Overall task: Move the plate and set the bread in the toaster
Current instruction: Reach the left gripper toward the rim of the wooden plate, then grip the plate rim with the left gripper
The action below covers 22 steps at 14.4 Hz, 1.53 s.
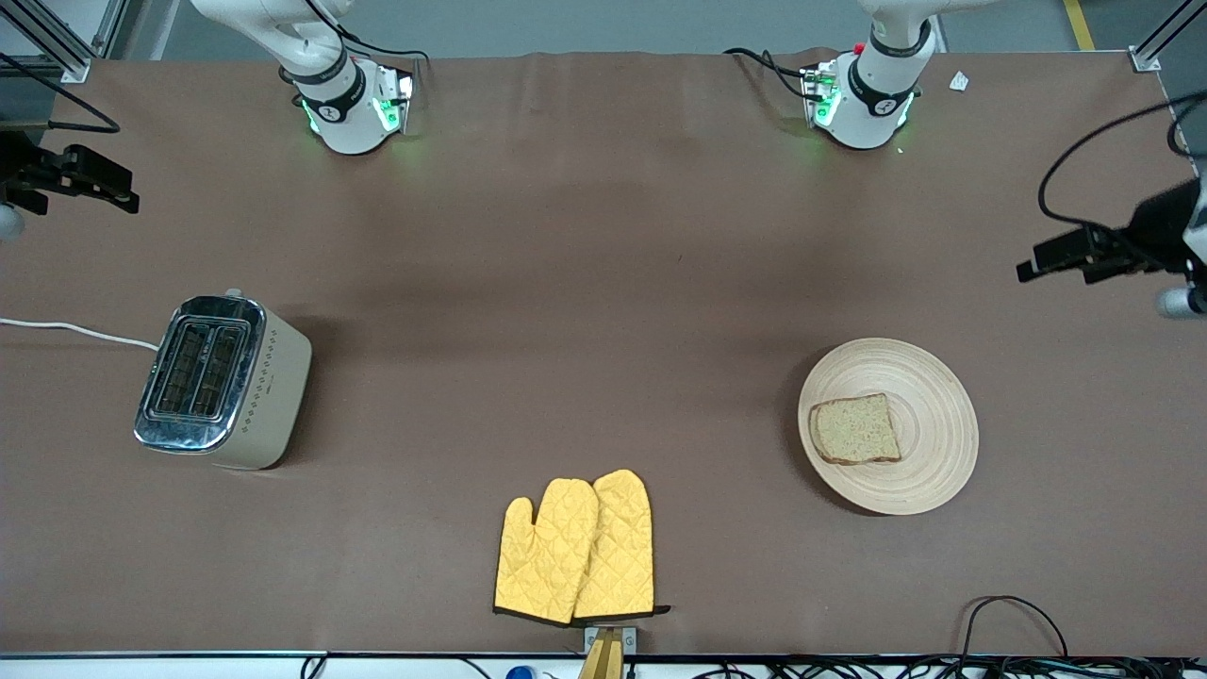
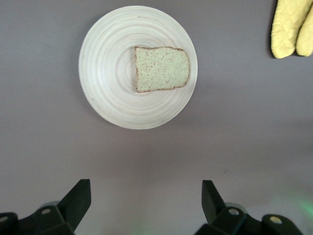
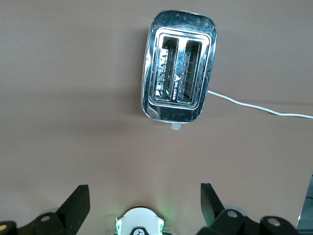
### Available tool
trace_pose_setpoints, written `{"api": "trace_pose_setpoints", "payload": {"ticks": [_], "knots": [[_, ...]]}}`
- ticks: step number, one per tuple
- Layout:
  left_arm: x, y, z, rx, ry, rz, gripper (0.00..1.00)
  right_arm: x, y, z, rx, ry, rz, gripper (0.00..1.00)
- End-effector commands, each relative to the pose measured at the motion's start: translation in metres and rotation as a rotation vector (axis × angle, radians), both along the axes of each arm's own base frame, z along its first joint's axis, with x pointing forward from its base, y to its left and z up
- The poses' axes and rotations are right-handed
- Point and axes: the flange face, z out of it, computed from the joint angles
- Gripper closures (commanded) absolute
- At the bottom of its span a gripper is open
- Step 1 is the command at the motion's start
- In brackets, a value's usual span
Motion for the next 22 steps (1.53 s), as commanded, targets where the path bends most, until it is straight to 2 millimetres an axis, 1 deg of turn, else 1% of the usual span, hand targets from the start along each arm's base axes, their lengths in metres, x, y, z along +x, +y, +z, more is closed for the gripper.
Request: {"api": "trace_pose_setpoints", "payload": {"ticks": [1,3,5,6,7,8,9,11,13,15,17,19,20,22], "knots": [[0.027,0.039,-0.053,-0.145,-0.006,-0.022,0.0,-0.001,-0.001,0.004,0.0,0.002,0.006,0.0],[0.035,0.067,-0.095,-0.207,0.004,0.013,0.0,-0.001,-0.001,0.004,0.0,0.002,0.006,0.0],[0.041,0.091,-0.127,-0.242,-0.011,0.016,0.0,-0.001,-0.001,0.004,0.0,0.002,0.006,0.0],[0.044,0.104,-0.147,-0.254,-0.02,0.027,0.0,-0.001,-0.001,0.004,0.0,0.002,0.006,0.0],[0.048,0.107,-0.164,-0.288,-0.021,0.04,0.0,-0.001,0.0,0.004,0.001,0.001,0.005,0.0],[0.049,0.117,-0.179,-0.333,-0.014,0.081,0.0,-0.002,0.0,0.004,-0.001,0.003,0.002,0.0],[0.047,0.136,-0.201,-0.384,-0.005,0.13,0.0,-0.002,0.0,0.004,-0.001,0.003,-0.001,0.0],[0.046,0.148,-0.245,-0.488,-0.013,0.143,0.0,-0.002,-0.009,0.004,-0.004,0.002,-0.006,0.0],[0.046,0.153,-0.286,-0.593,-0.021,0.182,0.02,-0.002,-0.013,0.003,-0.002,0.002,-0.014,0.0],[0.047,0.148,-0.308,-0.652,-0.011,0.22,0.08,-0.001,-0.008,0.002,0.0,0.005,-0.018,0.0],[0.047,0.147,-0.327,-0.697,0.006,0.268,0.09,-0.001,-0.008,0.002,0.0,0.005,-0.021,0.0],[0.054,0.15,-0.335,-0.701,0.001,0.268,0.1,-0.002,-0.01,0.003,0.002,0.004,-0.022,0.0],[0.056,0.153,-0.343,-0.698,0.0,0.267,0.1,-0.002,-0.01,0.003,0.002,0.003,-0.021,0.0],[0.056,0.161,-0.356,-0.684,-0.013,0.277,0.11,-0.002,-0.007,0.004,0.005,0.002,-0.016,0.0]]}}
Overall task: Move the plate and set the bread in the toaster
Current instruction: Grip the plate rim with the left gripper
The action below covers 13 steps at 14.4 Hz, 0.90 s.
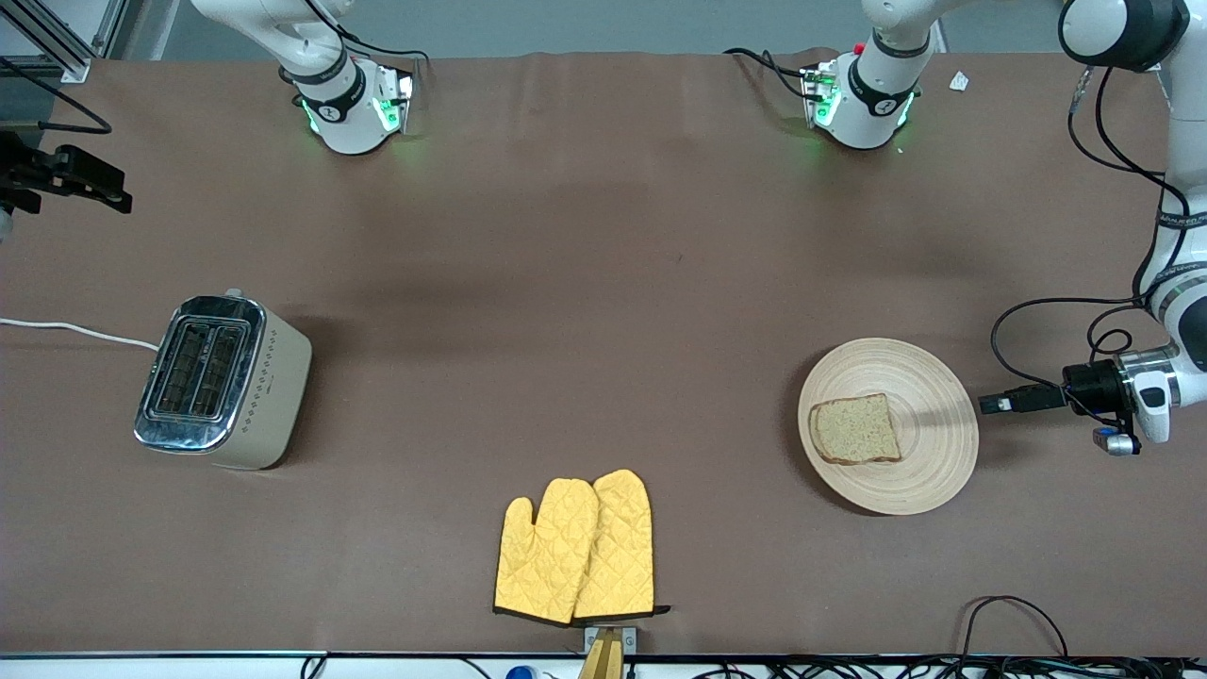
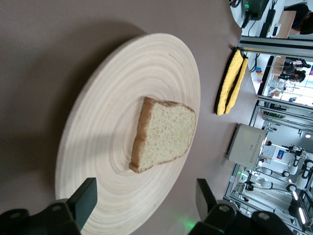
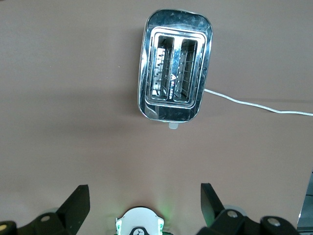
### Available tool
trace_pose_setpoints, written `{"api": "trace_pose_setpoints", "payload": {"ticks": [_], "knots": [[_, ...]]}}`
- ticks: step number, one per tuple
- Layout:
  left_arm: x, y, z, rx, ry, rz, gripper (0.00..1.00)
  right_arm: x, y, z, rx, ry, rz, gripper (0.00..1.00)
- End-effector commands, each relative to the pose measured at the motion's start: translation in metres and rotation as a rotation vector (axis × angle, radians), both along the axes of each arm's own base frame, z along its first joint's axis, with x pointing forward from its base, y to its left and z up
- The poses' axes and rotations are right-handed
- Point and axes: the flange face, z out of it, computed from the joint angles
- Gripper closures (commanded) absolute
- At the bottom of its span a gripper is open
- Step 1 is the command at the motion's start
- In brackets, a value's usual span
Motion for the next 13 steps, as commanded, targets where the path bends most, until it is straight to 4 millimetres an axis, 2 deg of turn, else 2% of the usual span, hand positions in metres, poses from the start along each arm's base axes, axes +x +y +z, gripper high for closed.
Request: {"api": "trace_pose_setpoints", "payload": {"ticks": [1,4,8,11,13], "knots": [[0.008,0.013,-0.014,0.02,-0.036,0.018,0.11,-0.001,0.003,0.004,0.006,0.0,0.002,0.0],[0.012,0.019,-0.024,0.05,-0.067,0.021,0.12,-0.001,0.011,0.004,0.006,0.002,0.017,0.0],[0.018,0.022,-0.041,0.064,-0.081,0.028,0.15,-0.001,0.008,0.004,0.006,0.002,0.012,0.0],[0.019,0.022,-0.043,0.069,-0.081,0.033,0.34,-0.001,0.009,0.004,0.006,0.002,0.017,0.0],[0.018,0.02,-0.048,0.065,-0.077,0.031,0.4,-0.001,0.006,0.004,0.007,0.002,0.012,0.0]]}}
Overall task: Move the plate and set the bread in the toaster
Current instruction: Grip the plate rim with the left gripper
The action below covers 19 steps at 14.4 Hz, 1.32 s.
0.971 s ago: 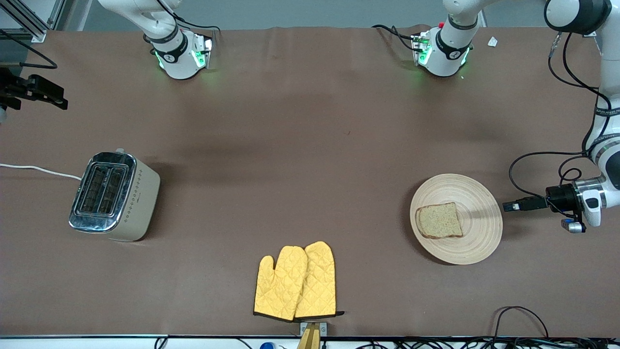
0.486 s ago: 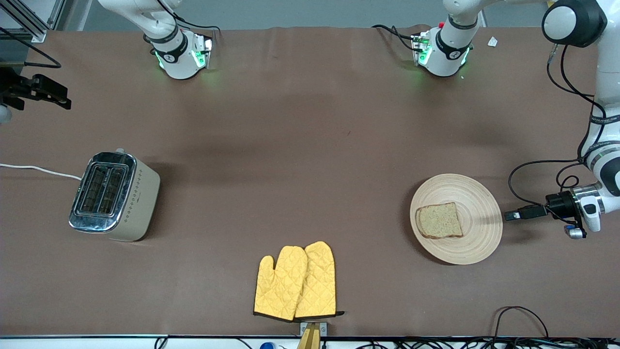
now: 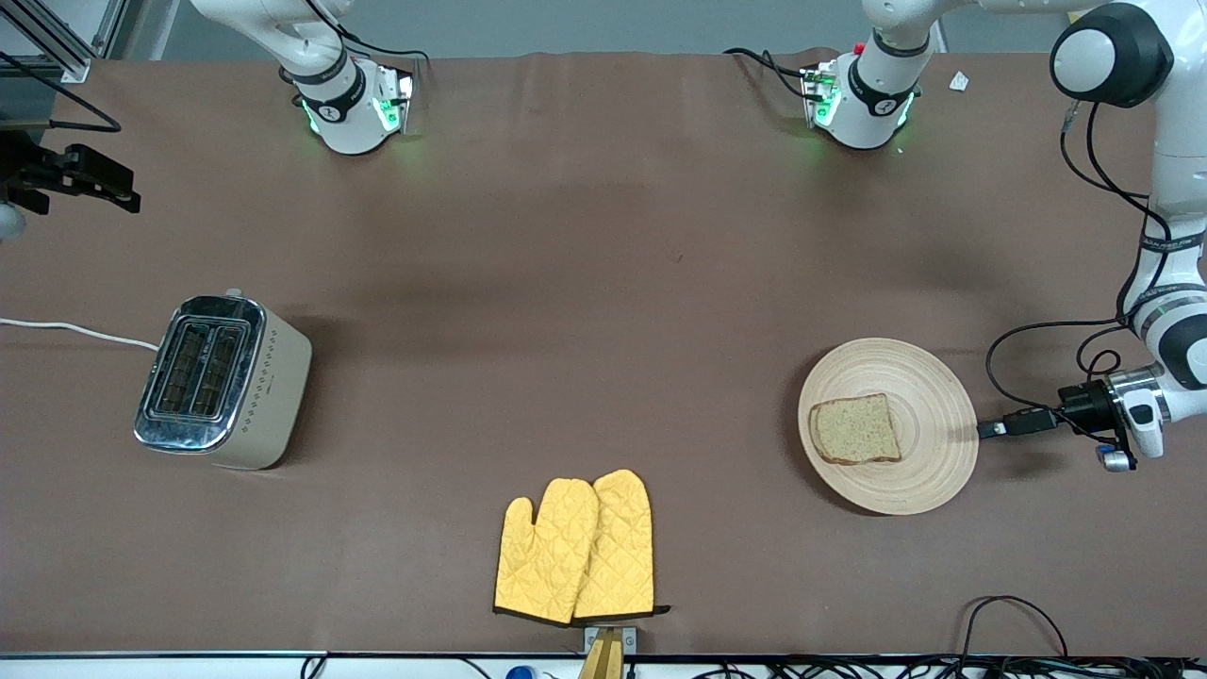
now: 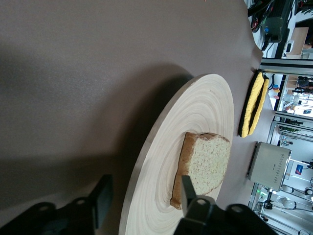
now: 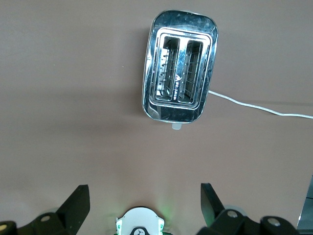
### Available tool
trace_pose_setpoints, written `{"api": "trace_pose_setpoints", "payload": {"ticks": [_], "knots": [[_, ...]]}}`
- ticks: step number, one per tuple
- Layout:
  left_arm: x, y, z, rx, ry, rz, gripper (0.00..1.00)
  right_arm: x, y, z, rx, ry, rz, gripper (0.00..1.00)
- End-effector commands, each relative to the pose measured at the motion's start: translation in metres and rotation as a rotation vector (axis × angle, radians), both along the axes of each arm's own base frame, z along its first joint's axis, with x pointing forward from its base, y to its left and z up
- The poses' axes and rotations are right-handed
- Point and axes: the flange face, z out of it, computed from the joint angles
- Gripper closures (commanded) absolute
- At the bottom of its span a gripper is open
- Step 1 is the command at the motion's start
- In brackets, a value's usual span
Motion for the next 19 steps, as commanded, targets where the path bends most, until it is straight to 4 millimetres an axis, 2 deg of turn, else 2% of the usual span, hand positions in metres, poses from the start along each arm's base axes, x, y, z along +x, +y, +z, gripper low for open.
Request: {"api": "trace_pose_setpoints", "payload": {"ticks": [1,6,8,13,15,17,19], "knots": [[0.005,-0.003,-0.008,-0.003,-0.012,-0.006,0.41,-0.001,-0.006,0.003,0.008,0.004,-0.006,0.0],[0.014,-0.017,-0.013,-0.01,-0.022,-0.007,0.44,-0.001,-0.005,0.003,0.007,0.004,-0.009,0.0],[0.016,-0.024,-0.019,-0.006,-0.021,-0.013,0.54,-0.003,-0.001,0.002,0.007,0.019,-0.004,0.0],[0.014,-0.021,-0.022,0.002,-0.053,-0.034,0.79,-0.007,0.007,-0.001,0.054,0.054,0.003,0.0],[0.015,-0.022,-0.022,0.002,-0.055,-0.037,0.97,-0.011,0.011,-0.005,0.054,0.094,0.009,0.0],[0.016,-0.023,-0.019,0.002,-0.059,-0.037,1.0,-0.013,0.009,-0.008,0.041,0.113,0.016,0.0],[0.02,-0.023,-0.014,0.007,-0.073,-0.042,1.0,-0.014,-0.004,-0.011,0.007,0.125,-0.007,0.0]]}}
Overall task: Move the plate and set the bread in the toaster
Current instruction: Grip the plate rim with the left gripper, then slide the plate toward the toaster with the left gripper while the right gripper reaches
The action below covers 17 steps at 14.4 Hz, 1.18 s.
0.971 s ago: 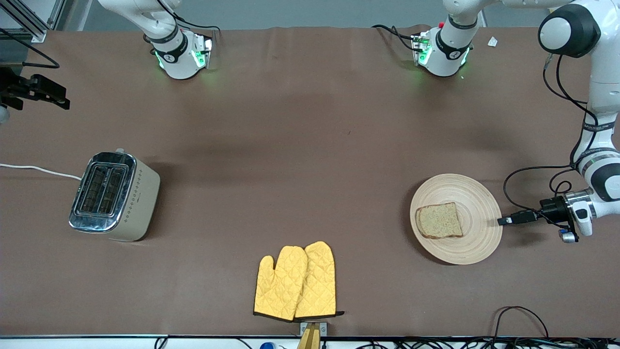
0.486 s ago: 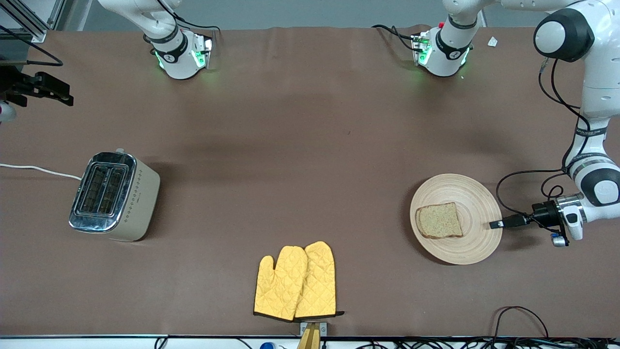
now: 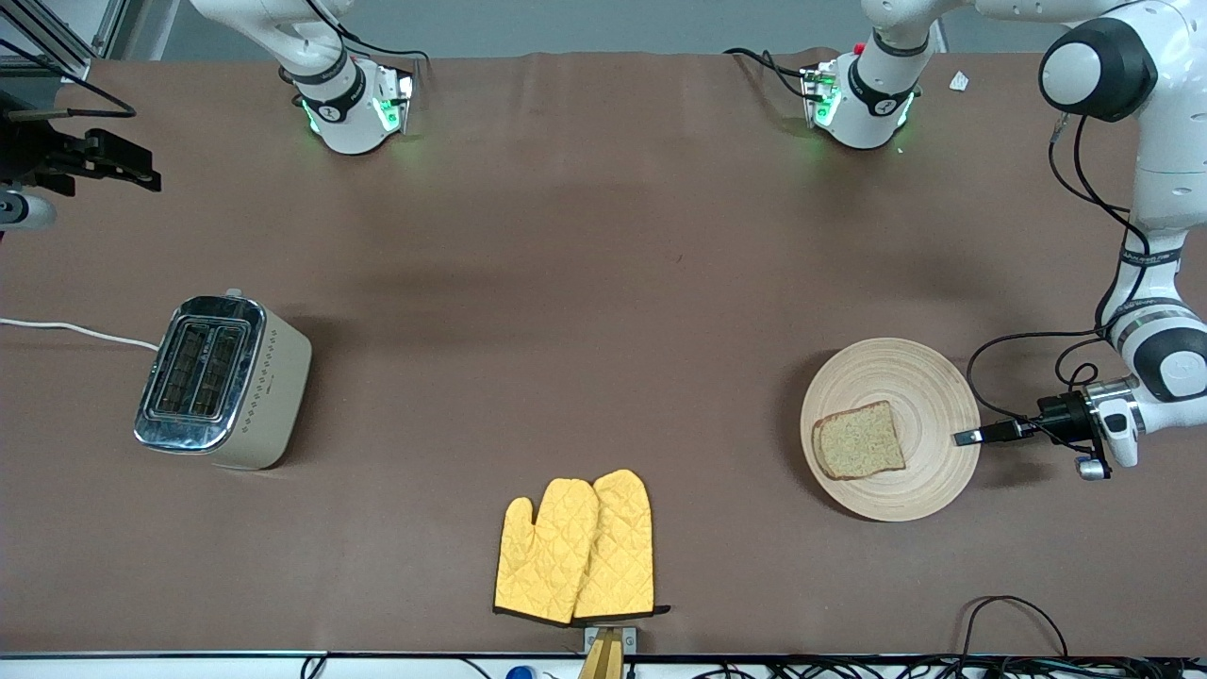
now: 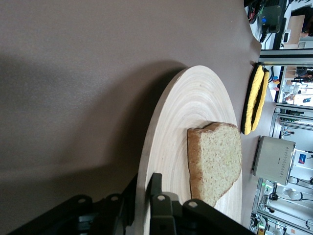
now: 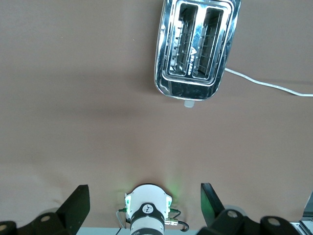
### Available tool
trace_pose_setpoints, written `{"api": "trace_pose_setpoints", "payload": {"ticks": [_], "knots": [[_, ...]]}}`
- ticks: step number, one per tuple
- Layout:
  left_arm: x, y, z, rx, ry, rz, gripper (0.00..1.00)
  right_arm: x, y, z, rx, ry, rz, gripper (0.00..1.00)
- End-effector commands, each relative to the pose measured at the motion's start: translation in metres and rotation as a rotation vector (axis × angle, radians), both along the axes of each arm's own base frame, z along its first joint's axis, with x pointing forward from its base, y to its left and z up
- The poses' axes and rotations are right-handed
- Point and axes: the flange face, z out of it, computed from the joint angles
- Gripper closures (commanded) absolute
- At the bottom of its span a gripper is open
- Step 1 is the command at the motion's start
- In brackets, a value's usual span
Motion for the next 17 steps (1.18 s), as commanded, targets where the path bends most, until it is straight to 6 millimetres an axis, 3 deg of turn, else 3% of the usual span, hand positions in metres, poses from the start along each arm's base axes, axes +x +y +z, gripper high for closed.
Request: {"api": "trace_pose_setpoints", "payload": {"ticks": [1,5,7,9,11,13,15,17], "knots": [[0.01,-0.008,0.006,-0.001,-0.027,-0.006,1.0,-0.001,-0.019,-0.007,-0.055,0.027,-0.022,0.0],[0.024,-0.032,0.041,-0.004,-0.13,-0.088,1.0,0.006,-0.038,-0.02,-0.079,0.04,-0.065,0.0],[0.03,-0.055,0.05,-0.011,-0.202,-0.166,1.0,0.01,-0.04,-0.019,-0.082,0.01,-0.067,0.0],[0.039,-0.094,0.058,-0.042,-0.311,-0.262,0.99,0.015,-0.041,-0.018,-0.071,-0.023,-0.069,0.0],[0.045,-0.107,0.068,-0.043,-0.346,-0.274,0.99,0.024,-0.037,-0.02,-0.068,-0.066,-0.059,0.0],[0.051,-0.138,0.093,-0.039,-0.383,-0.305,0.99,0.025,-0.036,-0.021,-0.033,-0.065,-0.066,0.0],[0.041,-0.172,0.096,-0.057,-0.356,-0.319,1.0,0.023,-0.055,-0.027,0.008,-0.057,-0.106,0.0],[0.025,-0.208,0.096,-0.083,-0.339,-0.296,1.0,0.023,-0.057,-0.029,0.04,-0.055,-0.117,0.0]]}}
